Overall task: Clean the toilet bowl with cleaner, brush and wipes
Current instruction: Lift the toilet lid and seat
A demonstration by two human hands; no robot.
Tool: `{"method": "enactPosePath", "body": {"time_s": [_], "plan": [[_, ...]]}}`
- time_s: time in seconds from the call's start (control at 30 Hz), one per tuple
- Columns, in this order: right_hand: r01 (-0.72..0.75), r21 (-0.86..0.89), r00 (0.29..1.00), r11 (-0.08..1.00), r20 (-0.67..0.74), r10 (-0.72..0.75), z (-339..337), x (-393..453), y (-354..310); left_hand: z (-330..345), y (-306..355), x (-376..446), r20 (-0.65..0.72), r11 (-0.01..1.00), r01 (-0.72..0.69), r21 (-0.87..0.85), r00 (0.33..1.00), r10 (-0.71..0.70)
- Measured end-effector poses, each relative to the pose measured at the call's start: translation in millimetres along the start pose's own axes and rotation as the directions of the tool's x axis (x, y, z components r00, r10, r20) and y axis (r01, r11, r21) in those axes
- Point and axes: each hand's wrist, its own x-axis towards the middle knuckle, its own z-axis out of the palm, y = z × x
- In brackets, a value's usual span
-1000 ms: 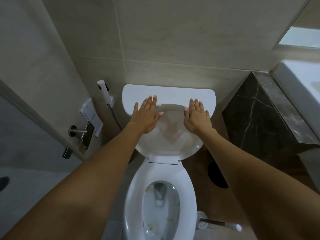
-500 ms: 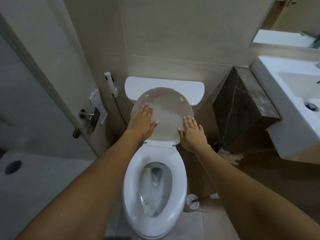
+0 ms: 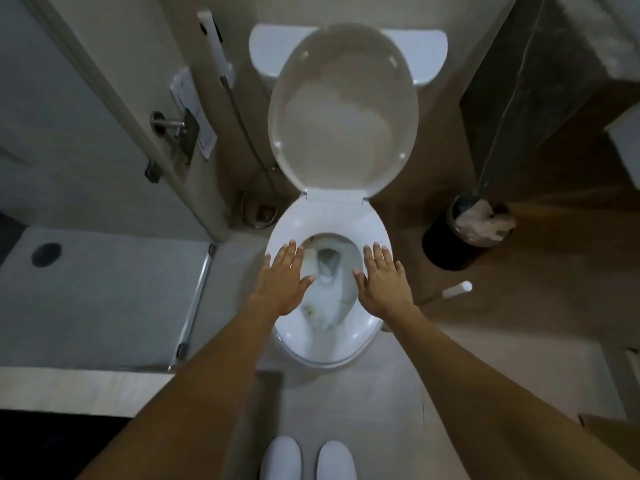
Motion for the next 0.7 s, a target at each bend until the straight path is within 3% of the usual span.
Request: {"method": "enactPosePath", "body": {"time_s": [0.4,0.6,0.7], "plan": [[-0.015,-0.052,0.978,0.999,0.206,0.025,176,-32,6,190,-20,-23,0.199,0.999,-0.015,-0.044,0.980,0.023],[0.007,-0.017,0.981,1.000,0.194,-0.004,215,-38,6,231,-26,-23,0.072,0.993,-0.047,-0.112,0.996,0.055],[0.059,-0.057,0.983,0.997,0.178,-0.048,223,-36,11,235,-28,-17,0.060,0.998,-0.064,-0.025,0.996,0.065]]}}
